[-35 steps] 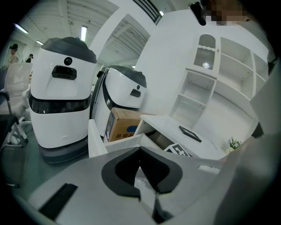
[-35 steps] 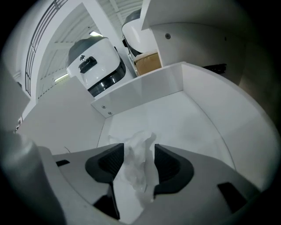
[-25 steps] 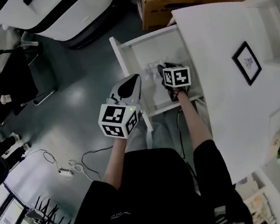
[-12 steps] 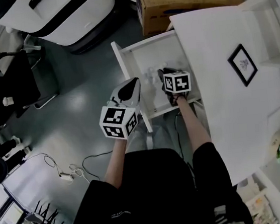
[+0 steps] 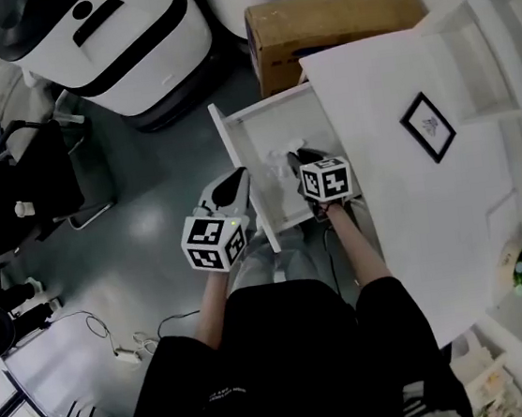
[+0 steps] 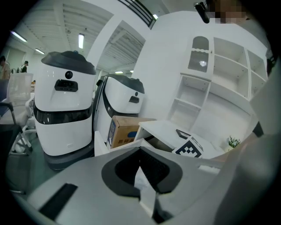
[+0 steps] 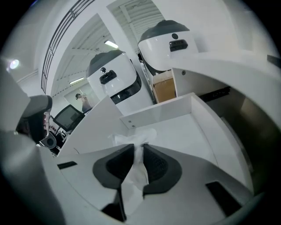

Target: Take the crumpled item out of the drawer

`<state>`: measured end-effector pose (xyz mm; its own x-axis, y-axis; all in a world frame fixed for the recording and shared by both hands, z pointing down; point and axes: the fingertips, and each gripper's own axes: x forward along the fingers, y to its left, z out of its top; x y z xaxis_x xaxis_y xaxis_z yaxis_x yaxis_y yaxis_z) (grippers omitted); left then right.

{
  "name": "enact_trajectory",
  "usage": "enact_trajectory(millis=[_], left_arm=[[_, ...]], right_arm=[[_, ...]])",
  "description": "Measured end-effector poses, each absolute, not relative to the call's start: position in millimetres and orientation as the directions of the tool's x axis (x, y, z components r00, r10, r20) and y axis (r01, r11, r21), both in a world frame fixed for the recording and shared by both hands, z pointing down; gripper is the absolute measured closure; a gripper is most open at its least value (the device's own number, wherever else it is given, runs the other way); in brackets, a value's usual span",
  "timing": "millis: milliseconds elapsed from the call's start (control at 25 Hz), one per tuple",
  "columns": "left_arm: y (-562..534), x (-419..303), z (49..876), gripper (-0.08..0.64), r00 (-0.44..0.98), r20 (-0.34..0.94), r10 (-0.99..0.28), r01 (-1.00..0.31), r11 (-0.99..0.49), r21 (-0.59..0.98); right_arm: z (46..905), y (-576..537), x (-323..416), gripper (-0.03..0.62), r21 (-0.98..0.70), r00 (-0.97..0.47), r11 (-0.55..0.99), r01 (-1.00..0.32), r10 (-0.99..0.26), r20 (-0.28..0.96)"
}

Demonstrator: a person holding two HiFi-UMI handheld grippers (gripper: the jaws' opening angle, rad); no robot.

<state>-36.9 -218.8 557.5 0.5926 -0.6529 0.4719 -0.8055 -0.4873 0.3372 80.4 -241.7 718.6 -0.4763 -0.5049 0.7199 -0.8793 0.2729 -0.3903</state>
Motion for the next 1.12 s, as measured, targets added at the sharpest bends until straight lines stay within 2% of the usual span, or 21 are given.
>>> enact_trajectory(millis=[520, 1120], left_arm=[[-200, -45, 511, 0.561, 0.596, 0.395, -0.699, -0.803, -0.515, 0.3], [-188, -62, 451, 0.561, 0.581, 0.268, -0.769, -0.812, -0.524, 0.257]], right_arm=[[628, -217, 80, 0.534, -0.405, -0.537, 0.356, -0.842, -0.618, 0.574], [499, -206, 91, 0.534, -0.38, -0.546, 0.425, -0.822, -0.779, 0.309]])
